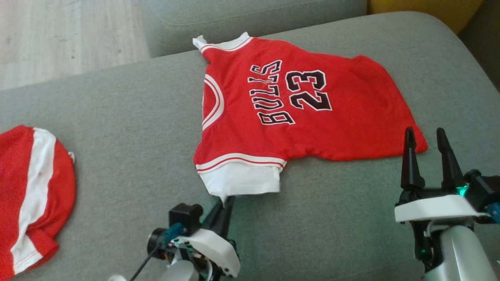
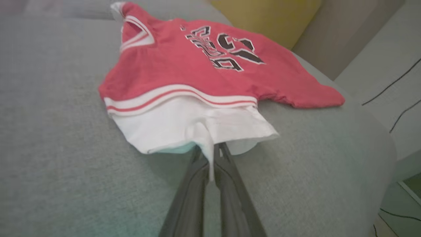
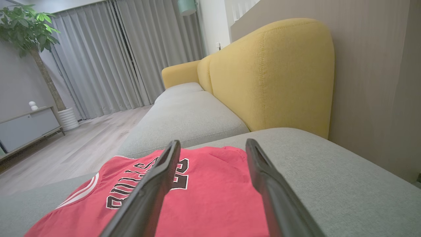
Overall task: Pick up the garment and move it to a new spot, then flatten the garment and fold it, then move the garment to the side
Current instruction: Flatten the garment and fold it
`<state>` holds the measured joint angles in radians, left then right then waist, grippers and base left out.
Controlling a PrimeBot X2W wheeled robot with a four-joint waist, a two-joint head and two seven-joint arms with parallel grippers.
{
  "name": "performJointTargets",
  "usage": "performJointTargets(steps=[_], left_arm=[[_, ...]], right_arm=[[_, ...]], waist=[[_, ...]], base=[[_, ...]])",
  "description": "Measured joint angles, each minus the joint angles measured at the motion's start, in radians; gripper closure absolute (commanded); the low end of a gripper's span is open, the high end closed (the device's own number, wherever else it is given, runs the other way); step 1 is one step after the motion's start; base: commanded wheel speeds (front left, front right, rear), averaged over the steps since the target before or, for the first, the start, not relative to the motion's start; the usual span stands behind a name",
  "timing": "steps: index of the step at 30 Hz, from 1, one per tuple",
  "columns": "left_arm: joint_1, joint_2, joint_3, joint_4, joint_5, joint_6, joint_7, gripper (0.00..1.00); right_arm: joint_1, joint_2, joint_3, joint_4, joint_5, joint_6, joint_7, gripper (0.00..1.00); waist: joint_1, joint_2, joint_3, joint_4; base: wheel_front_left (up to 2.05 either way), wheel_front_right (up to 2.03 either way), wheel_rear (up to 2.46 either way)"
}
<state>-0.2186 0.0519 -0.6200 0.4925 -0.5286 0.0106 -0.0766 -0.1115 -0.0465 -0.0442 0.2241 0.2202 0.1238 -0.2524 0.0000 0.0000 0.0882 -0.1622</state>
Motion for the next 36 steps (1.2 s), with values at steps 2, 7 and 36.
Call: performJointTargets(steps=[2,7,36], left_arm=[[0.000,0.000,0.016,-0.007,0.000,0.013,-0.037,1.00],[0.000,0.003,0.055,-0.032,-0.001,0.034,-0.120,1.00],[-0.001,0.010,0.149,-0.114,0.037,0.041,-0.173,1.00]], right_arm=[[0.001,0.000,-0.008,0.017,-0.003,0.000,0.000,0.00],[0.000,0.000,-0.042,0.107,0.005,0.000,0.000,0.00],[-0.337,0.000,-0.327,0.833,-0.046,0.000,0.000,0.00]], waist=[[0.0000,0.0000,-0.008,0.010],[0.0000,0.0000,-0.022,0.039],[0.0000,0.0000,0.038,0.125]], base=[[0.00,0.00,0.00],[0.00,0.00,0.00],[0.00,0.00,0.00]])
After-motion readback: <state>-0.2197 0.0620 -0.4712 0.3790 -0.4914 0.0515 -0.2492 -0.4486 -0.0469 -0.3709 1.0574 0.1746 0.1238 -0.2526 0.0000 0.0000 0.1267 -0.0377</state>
